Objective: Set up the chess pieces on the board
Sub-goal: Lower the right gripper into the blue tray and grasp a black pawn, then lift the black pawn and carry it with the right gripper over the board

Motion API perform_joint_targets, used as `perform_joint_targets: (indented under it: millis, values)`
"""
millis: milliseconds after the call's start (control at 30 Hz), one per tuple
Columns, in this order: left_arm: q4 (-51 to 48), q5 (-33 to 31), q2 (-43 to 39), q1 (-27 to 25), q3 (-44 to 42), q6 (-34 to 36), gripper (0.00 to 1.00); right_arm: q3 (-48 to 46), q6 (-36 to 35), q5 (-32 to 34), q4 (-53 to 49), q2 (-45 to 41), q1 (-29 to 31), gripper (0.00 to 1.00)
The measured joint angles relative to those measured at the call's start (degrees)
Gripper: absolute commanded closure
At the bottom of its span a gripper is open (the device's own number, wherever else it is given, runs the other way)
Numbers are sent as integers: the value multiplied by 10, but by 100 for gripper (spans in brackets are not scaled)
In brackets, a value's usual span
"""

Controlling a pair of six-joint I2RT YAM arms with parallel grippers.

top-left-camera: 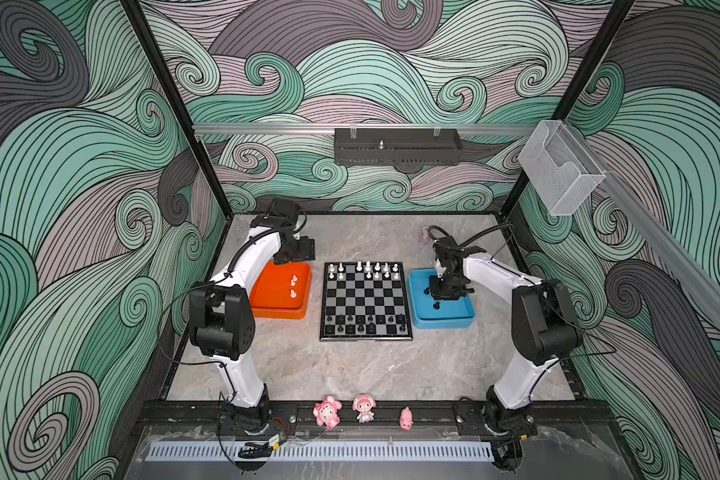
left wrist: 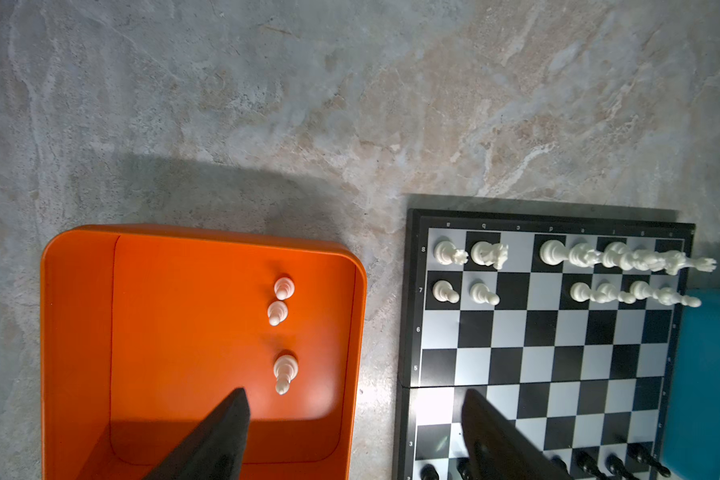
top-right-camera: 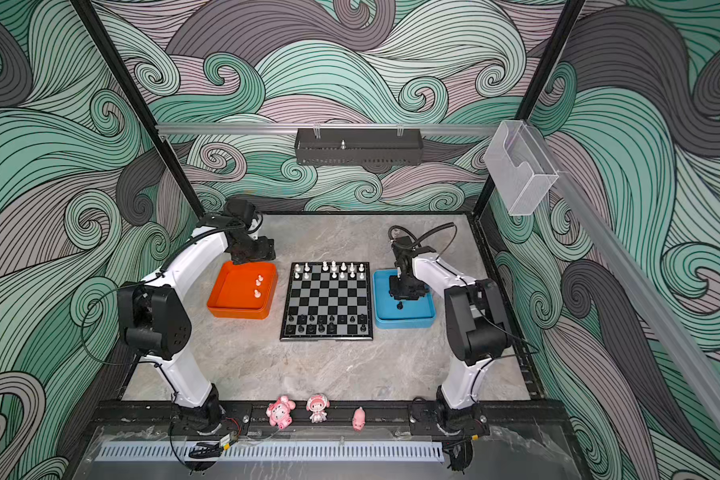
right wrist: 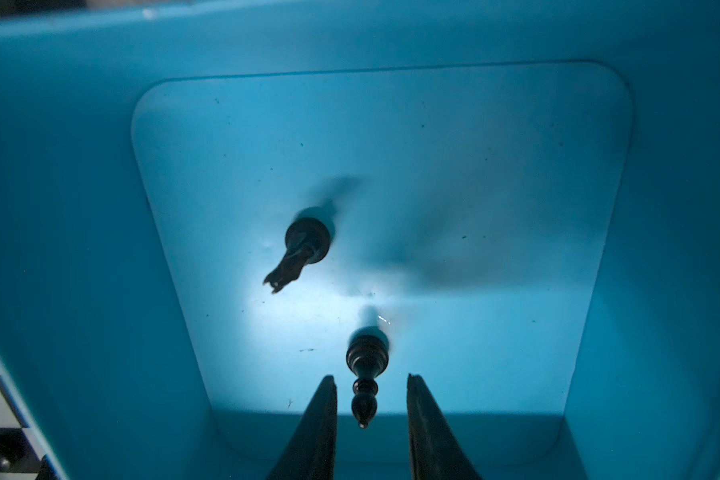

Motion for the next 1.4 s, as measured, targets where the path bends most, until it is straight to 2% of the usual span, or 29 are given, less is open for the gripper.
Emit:
perform_joint_targets:
  millis: [400,1033,1400]
  values:
    - [2,-2,0,0,-5,0,17,0,-6,-9,0,23,0,73]
    - [2,-2,0,0,-6,0,17,0,-8,-15,0,27,-1,86]
    - [2,-2,0,0,-6,0,17,10,-14,-16,-17,21,-1,87]
